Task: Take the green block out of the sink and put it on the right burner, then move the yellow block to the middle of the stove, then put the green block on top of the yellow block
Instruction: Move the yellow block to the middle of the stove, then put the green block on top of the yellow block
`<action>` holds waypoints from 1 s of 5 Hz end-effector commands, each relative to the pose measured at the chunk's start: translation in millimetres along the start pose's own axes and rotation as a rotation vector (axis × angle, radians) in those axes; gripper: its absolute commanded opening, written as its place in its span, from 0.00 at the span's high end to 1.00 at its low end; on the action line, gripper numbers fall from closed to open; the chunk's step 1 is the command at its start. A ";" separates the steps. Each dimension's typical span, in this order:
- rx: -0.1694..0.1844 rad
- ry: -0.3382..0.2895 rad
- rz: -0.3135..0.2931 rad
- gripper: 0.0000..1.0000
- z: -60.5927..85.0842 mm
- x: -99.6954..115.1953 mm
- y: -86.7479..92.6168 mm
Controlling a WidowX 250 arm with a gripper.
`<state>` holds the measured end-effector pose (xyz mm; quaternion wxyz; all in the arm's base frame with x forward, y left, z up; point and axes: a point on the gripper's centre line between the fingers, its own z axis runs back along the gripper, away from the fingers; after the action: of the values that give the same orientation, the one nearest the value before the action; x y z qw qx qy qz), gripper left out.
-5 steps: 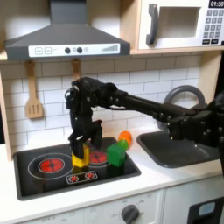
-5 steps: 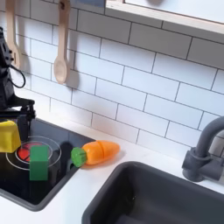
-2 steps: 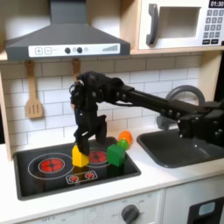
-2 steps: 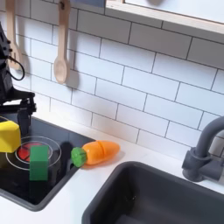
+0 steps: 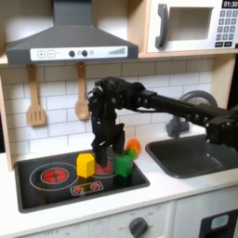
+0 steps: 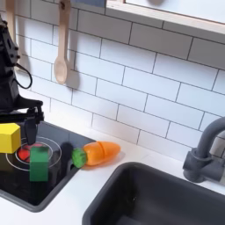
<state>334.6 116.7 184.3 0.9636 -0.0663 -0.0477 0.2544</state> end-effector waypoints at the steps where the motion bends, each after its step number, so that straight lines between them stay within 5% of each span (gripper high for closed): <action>1: 0.023 -0.033 -0.014 0.00 -1.5 -26.1 -20.3; 5: 0.017 -0.046 0.006 0.00 1.0 -29.8 -27.7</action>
<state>321.8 78.1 187.8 0.9621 -0.0526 -0.0669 0.2590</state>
